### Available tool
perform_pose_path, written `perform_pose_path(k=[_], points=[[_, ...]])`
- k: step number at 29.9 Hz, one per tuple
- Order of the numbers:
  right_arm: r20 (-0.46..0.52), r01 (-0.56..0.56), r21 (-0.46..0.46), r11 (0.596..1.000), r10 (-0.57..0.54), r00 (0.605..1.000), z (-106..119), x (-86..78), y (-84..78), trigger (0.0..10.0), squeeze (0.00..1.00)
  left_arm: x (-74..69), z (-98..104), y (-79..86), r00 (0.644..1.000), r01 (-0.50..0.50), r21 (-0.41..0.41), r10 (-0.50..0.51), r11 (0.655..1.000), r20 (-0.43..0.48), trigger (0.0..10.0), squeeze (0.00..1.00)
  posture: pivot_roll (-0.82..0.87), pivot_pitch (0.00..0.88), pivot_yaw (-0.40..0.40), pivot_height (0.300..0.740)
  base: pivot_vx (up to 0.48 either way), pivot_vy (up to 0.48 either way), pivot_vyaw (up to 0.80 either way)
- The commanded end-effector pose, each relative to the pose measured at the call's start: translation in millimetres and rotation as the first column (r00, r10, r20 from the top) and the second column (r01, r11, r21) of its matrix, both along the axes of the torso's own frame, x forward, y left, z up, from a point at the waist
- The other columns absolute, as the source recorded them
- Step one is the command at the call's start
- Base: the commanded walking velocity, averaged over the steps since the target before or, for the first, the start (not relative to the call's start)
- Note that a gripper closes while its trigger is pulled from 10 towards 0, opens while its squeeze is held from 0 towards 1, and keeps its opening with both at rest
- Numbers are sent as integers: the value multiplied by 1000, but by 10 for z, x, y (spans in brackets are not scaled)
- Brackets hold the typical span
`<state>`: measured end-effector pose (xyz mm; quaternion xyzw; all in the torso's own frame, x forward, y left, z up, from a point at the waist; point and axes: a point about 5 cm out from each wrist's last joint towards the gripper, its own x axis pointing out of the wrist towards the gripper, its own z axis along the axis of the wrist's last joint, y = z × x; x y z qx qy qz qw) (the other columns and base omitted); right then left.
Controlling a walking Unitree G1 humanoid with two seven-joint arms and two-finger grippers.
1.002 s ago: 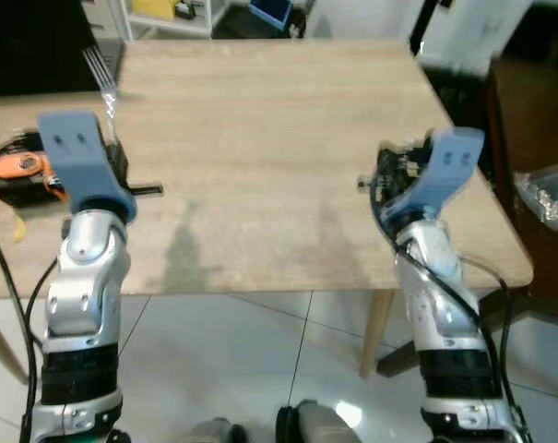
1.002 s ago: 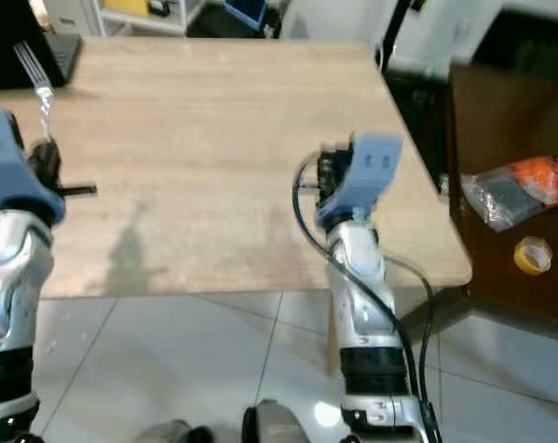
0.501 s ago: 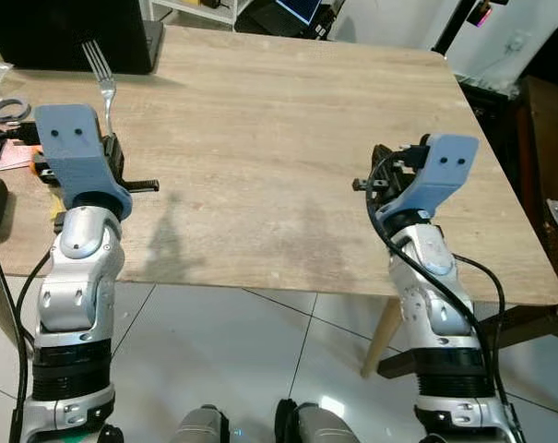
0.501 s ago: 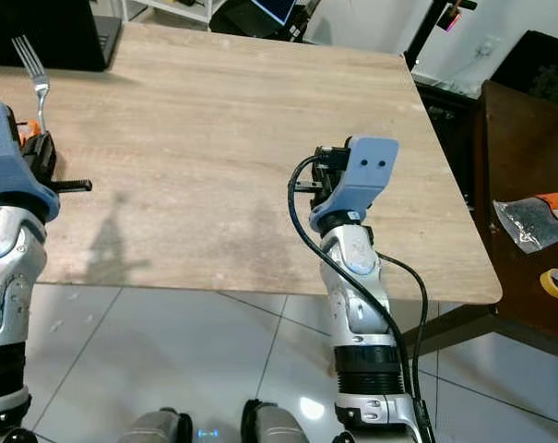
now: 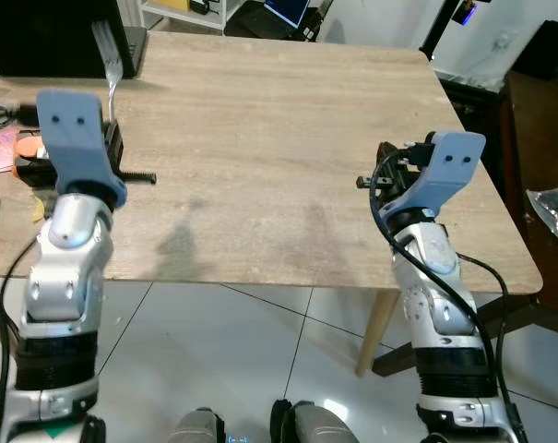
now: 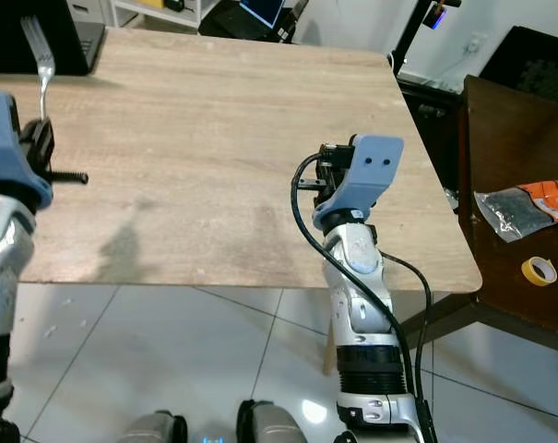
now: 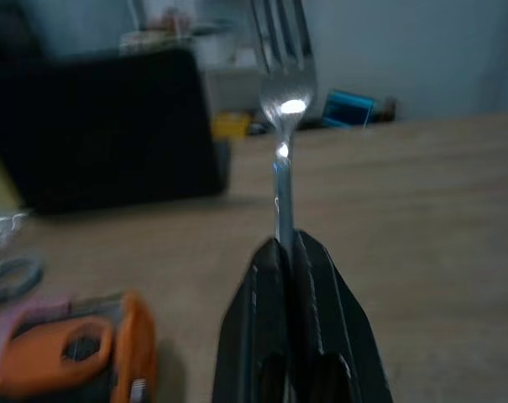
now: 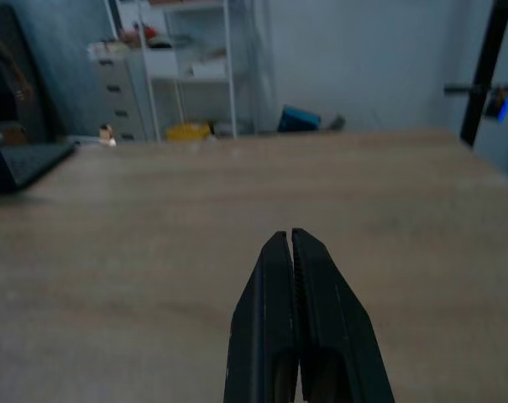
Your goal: Setting the table
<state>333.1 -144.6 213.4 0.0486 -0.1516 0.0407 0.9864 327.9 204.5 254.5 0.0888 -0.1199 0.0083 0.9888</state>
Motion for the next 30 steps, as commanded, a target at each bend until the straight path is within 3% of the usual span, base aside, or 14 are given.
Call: perform_pose_path(k=[1,4,5,9,14,15,16,18,22,25,27,30], points=[[62,4,-20,1000,-2,998,153,13,10,10000,0,72,-18,-107,995,93,10,-92,996,-49,10000,0,107,113,-3,740,0,0,0],[105,-3,-19,1000,5,994,309,75,36,10000,0,206,13,-182,987,144,69,-138,987,-85,10000,0,109,126,-5,740,0,0,0],[105,-3,-19,1000,5,994,309,75,36,10000,0,206,13,-182,987,144,69,-138,987,-85,10000,0,109,126,-5,740,0,0,0],[147,-21,-82,996,33,989,420,142,86,10000,0,438,10,-289,970,213,63,-203,975,-130,10000,0,107,154,-16,740,0,0,0],[161,-31,-84,996,44,986,471,146,119,10000,0,536,-27,-298,957,237,40,-227,971,-180,10000,0,105,163,-18,740,0,0,0],[167,-38,-84,996,51,985,490,138,141,10000,0,607,-75,-295,937,267,41,-250,963,-244,10000,0,108,176,-20,740,0,0,0],[167,-38,-84,996,51,985,490,138,141,10000,0,607,-75,-295,937,267,41,-250,963,-244,10000,0,108,176,-20,740,0,0,0],[162,-43,-85,995,57,985,471,121,152,10000,0,685,-169,-267,894,305,41,-271,951,-357,10000,0,114,179,-19,740,0,0,0],[133,-34,-78,996,44,990,375,117,121,10000,0,722,-310,-137,865,251,44,-204,967,-458,10000,0,120,174,-18,740,0,0,0],[128,-31,-76,997,41,991,357,119,115,10000,0,722,-367,-94,858,224,46,-175,974,-482,10000,0,121,173,-18,740,0,0,0],[124,-29,-73,997,38,992,334,123,109,10000,0,688,-553,-25,831,191,53,-132,980,-541,10000,0,119,169,-15,740,0,0,0],[122,-27,-71,997,35,992,323,127,102,10000,0,669,-619,5,836,146,4,-121,989,-536,10000,0,115,164,-17,740,0,0,0]])
